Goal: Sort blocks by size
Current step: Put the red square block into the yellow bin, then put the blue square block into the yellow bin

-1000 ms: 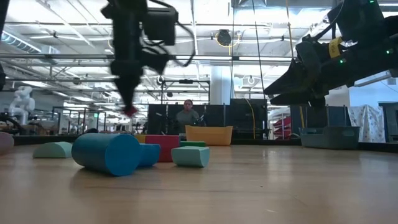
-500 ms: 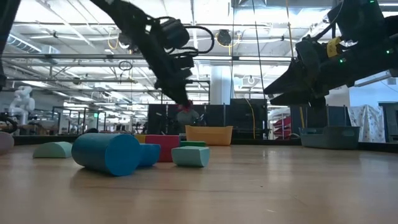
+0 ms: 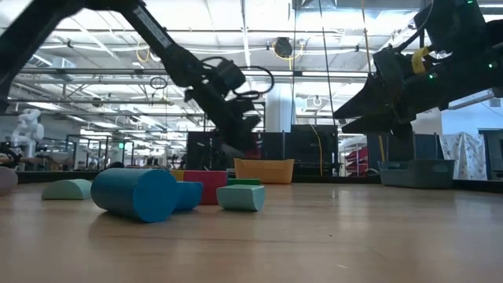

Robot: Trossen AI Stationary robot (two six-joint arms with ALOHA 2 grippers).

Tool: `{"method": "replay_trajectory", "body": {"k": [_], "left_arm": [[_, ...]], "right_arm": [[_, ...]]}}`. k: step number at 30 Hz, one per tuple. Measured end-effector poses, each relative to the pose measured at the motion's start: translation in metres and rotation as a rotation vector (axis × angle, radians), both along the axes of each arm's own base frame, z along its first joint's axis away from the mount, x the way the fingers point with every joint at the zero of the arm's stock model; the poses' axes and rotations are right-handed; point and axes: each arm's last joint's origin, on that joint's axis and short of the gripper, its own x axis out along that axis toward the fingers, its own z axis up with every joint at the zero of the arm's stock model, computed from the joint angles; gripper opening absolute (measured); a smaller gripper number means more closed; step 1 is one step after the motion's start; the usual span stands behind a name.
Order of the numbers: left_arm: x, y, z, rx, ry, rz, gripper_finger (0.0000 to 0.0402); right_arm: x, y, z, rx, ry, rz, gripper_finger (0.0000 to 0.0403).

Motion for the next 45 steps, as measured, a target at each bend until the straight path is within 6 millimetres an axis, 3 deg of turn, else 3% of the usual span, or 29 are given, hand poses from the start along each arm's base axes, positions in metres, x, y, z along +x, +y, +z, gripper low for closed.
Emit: {"method": "replay_trajectory", "body": {"k": [4,7,12,18,26,30,37,45], "left_arm": [[0.009,0.006,-0.009,0.003,0.014,0.012,0.0141],[0.012,0.008,-0.009,0.011,0.014,0.020,0.0166],[0.013,0.010,-0.004,0.027,0.010,0.033,0.0213],[0.008,0.001,0.016,0.031,0.031,-0.020,0.0230],[-0.003,-0.051,0.056,0.001,0.160,-0.154,0.0232],[-0.005,-0.081,0.067,-0.019,0.206,-0.221,0.0232],[-0.022,-0.139,0.066,-0.067,0.238,-0.390,0.0233],[-0.047,-0.189,0.040,-0.091,0.299,-0.524,0.0233]], "right_arm": [[0.000,0.000,0.000,0.000,0.000,0.000,0.0228],[0.000,0.000,0.000,0.000,0.000,0.000,0.0228],[0.000,0.000,0.000,0.000,0.001,0.000,0.0228],[0.000,0.000,-0.001,-0.001,0.008,0.000,0.0228],[-0.001,0.000,-0.003,-0.003,0.029,-0.001,0.0228],[-0.001,0.000,-0.003,-0.004,0.036,-0.001,0.0228],[-0.002,0.001,-0.004,0.000,0.039,0.005,0.0228],[-0.002,0.002,-0.004,0.002,0.036,0.006,0.0228]]}}
